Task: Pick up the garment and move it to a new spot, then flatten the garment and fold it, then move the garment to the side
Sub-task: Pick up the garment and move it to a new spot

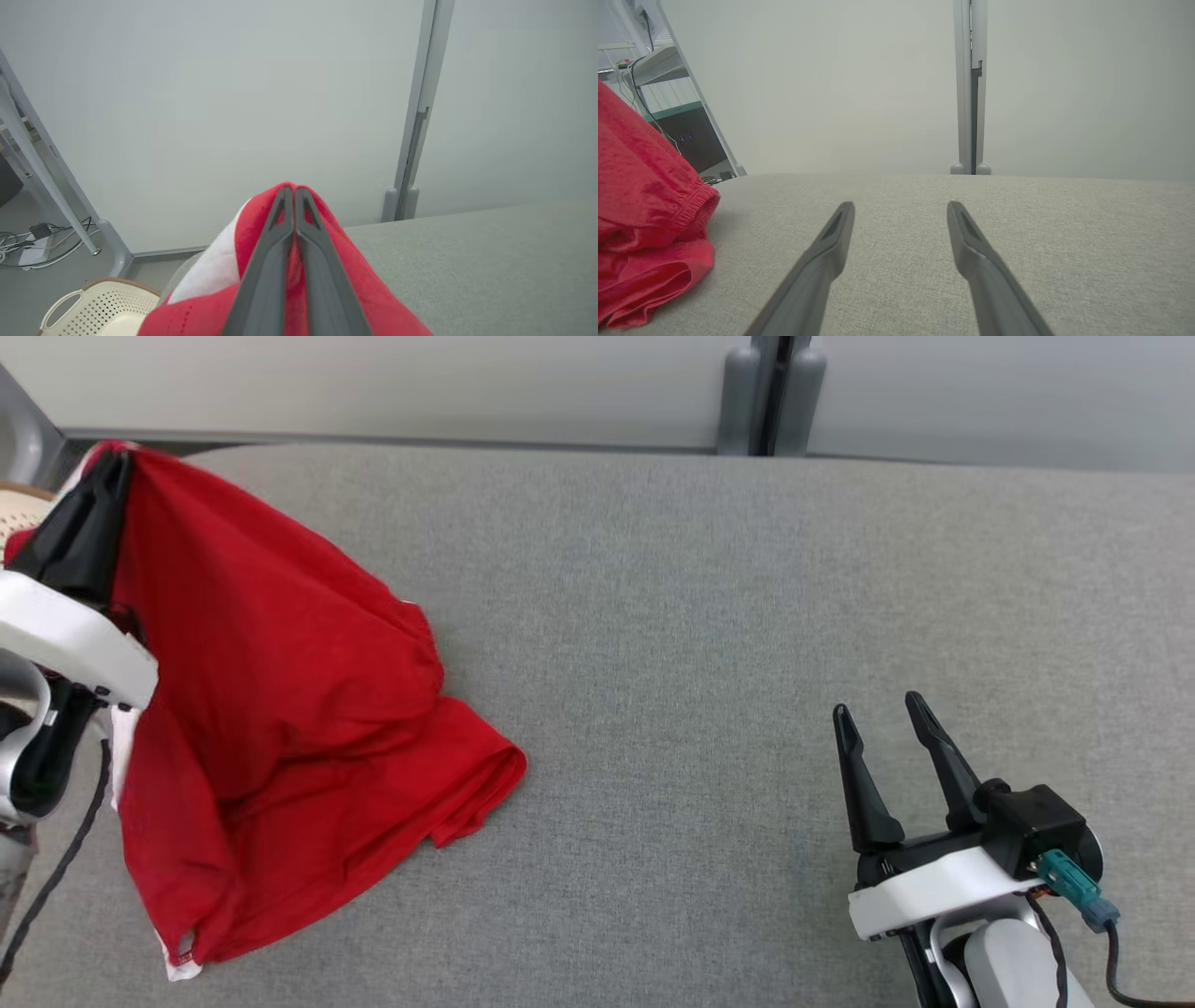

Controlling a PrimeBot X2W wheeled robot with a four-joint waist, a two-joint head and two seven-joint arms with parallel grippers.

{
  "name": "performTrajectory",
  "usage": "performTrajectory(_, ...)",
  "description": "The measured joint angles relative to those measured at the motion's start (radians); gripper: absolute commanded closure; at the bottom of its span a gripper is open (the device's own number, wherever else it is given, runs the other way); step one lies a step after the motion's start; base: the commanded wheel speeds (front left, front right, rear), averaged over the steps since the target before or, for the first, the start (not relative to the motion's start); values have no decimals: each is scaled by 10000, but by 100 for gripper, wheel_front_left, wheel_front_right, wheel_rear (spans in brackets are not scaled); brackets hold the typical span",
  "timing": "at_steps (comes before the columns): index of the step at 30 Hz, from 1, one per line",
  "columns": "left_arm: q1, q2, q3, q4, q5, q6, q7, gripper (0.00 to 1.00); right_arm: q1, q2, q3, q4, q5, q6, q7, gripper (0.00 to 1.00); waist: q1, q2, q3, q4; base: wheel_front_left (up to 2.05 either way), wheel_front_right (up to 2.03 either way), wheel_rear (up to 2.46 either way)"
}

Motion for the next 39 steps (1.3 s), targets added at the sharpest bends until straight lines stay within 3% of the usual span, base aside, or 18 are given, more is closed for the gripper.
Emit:
performTrajectory(7,370,-307,247,-1866,-98,382,-631,100,129,-2,27,-23,228,0,0,0,1,1,-732,-123,0,0,0)
performTrajectory(11,400,-428,178,-2769,-150,619,-550,100,239,2,77,-56,395,0,0,0,1,1,-1023,-413,0,0,0)
performTrajectory(18,98,-1170,-224,-3544,-100,1045,-213,100,266,4,-13,-219,508,0,0,0,0,0,-1182,-1154,0,0,0)
performTrajectory(26,-872,-2011,-606,-3315,203,1546,-21,100,1,0,-359,-554,679,0,0,0,0,1,-901,-2328,0,0,0)
performTrajectory(39,-2415,-3933,-1473,-1319,472,1689,-134,100,-364,-8,-518,-1007,1352,0,0,0,0,0,206,-4657,0,0,0)
